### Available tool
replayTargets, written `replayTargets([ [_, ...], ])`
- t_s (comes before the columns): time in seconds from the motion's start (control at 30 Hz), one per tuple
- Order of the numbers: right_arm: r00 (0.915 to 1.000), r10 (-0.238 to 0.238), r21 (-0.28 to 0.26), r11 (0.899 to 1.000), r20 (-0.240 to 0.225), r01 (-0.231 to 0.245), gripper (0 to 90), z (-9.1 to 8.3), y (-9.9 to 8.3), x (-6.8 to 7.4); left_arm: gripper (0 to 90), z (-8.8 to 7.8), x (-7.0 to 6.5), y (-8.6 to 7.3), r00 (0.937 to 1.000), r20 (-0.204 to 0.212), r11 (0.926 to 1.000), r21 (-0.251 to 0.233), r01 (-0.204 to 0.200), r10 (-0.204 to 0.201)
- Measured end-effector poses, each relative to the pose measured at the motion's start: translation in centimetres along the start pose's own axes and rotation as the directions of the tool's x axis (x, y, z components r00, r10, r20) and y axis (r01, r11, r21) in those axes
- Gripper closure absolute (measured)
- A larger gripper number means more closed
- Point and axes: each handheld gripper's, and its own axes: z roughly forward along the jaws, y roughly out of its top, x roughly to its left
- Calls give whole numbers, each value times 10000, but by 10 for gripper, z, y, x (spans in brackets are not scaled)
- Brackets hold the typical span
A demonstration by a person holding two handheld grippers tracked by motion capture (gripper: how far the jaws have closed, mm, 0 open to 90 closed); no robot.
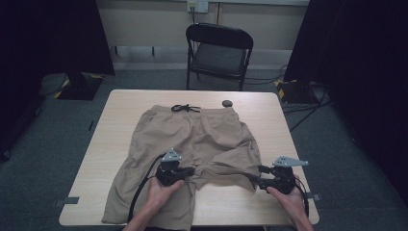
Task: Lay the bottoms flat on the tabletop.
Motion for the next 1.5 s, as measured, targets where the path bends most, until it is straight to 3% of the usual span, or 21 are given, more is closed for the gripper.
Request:
replayTargets([
  [0.13,9993,43,-148,9999,-361,-48,452,-5,-1,7,875,2,4,0,9999,-126,9999,95,-47,48],
  [0.3,9963,14,-193,9998,-865,-31,460,-9,-8,20,874,4,6,-1,9998,-110,9999,65,150,-149],
  [0.4,9969,101,-273,9996,-777,-123,490,-12,-11,27,874,3,7,-1,9997,0,9997,-52,229,-229],
  [0.53,9975,446,-123,9989,-548,-453,594,-7,-16,25,873,2,7,0,9995,111,9995,-98,313,-312],
  [0.67,9985,418,437,9982,-364,-402,572,2,-23,22,873,1,7,-1,9990,266,9992,-153,373,-369],
  [0.9,9999,-131,1194,9928,-18,132,439,13,-27,27,868,-4,8,-1,9955,764,9974,-404,590,-558],
  [1.0,9989,-448,1112,9929,126,432,428,14,-29,30,865,-6,6,0,9941,966,9972,-499,552,-502],
  [1.07,9944,-1005,1067,9896,339,964,460,16,-31,34,864,-6,5,0,9933,1028,9970,-517,581,-526],
  [1.1,9905,-1276,1086,9866,516,1214,524,17,-31,36,864,-7,5,0,9931,1047,9969,-525,594,-537],
  [1.13,9813,-1695,1199,9801,914,1581,591,16,-31,38,865,-7,5,0,9929,1069,9965,-596,593,-527],
  [1.2,9837,-1466,1169,9840,1043,1342,772,15,-30,35,865,-8,4,1,9929,1091,9966,-615,542,-473],
  [1.27,9912,-1041,1128,9891,815,946,860,14,-30,28,865,-8,3,1,9925,1148,9970,-594,501,-430],
  [1.4,9971,-533,951,9943,550,479,884,7,-28,22,868,-11,-1,2,9886,1457,9965,-676,488,-386],
  [1.5,9991,-6,199,9998,425,-2,884,-9,-22,16,869,-13,-7,4,9836,1758,9956,-758,557,-417],
])
